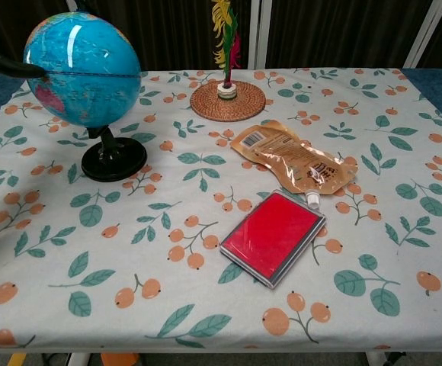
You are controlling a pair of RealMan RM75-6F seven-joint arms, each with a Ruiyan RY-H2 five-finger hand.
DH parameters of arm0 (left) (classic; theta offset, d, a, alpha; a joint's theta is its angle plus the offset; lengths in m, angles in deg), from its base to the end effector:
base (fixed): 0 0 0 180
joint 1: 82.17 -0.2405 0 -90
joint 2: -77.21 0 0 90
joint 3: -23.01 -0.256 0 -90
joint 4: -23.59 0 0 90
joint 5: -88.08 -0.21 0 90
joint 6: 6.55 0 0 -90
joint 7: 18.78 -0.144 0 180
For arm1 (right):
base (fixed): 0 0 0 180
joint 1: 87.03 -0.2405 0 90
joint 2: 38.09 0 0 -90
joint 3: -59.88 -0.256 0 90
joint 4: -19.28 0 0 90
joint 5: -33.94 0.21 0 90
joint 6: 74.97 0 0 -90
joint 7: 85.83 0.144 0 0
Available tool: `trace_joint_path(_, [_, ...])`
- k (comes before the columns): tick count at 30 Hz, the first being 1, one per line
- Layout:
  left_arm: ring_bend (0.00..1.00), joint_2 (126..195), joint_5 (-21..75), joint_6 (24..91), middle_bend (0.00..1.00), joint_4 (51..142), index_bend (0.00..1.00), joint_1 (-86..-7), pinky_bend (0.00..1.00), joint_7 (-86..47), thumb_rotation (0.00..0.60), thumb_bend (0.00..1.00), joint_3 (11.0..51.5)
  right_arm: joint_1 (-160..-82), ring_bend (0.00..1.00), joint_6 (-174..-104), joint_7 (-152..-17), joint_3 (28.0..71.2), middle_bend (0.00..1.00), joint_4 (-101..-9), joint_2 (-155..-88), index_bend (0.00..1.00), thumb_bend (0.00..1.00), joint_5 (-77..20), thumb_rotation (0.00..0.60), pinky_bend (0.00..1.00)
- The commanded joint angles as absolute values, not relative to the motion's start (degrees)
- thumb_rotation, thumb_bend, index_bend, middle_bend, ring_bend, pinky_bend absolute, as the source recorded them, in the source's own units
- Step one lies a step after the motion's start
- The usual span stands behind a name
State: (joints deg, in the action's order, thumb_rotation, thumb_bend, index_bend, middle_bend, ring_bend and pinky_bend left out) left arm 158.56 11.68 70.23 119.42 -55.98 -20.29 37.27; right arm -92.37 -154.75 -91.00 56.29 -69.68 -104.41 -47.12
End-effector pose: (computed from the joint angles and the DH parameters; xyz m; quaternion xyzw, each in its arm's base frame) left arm -0.1769 0.3014 0.0786 -0.5572 -0.4231 -0.5603 0.4433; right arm -0.3334 -0.1863 0.1470 0.6034 -0.3956 0.3220 0.6130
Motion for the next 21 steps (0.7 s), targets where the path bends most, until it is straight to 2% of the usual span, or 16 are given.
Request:
trace_joint_path(1, [0.00,158.00,11.67,70.67,0.00,119.50,0.04,-56.44,0.00,-20.25,0.600,0.00,37.10,-92.43,0.00,-154.79,-91.28,56.34,0.00,-69.89,-104.48,0.00,0.31,-47.28,0.600,0.00])
trace_joint_path(11, [0.00,156.68,15.54,72.85,0.00,120.04,0.04,-58.67,0.00,-19.67,0.600,0.00,38.70,-92.36,0.00,-155.08,-92.02,56.24,0.00,-70.50,-104.31,0.00,0.31,-47.16,0.600,0.00])
trace_joint_path(21, [0.00,155.41,9.72,73.51,0.00,125.05,0.04,-58.28,0.00,-15.60,0.600,0.00,38.21,-92.46,0.00,-154.82,-92.30,56.33,0.00,-70.52,-104.48,0.00,0.31,-47.10,0.600,0.00])
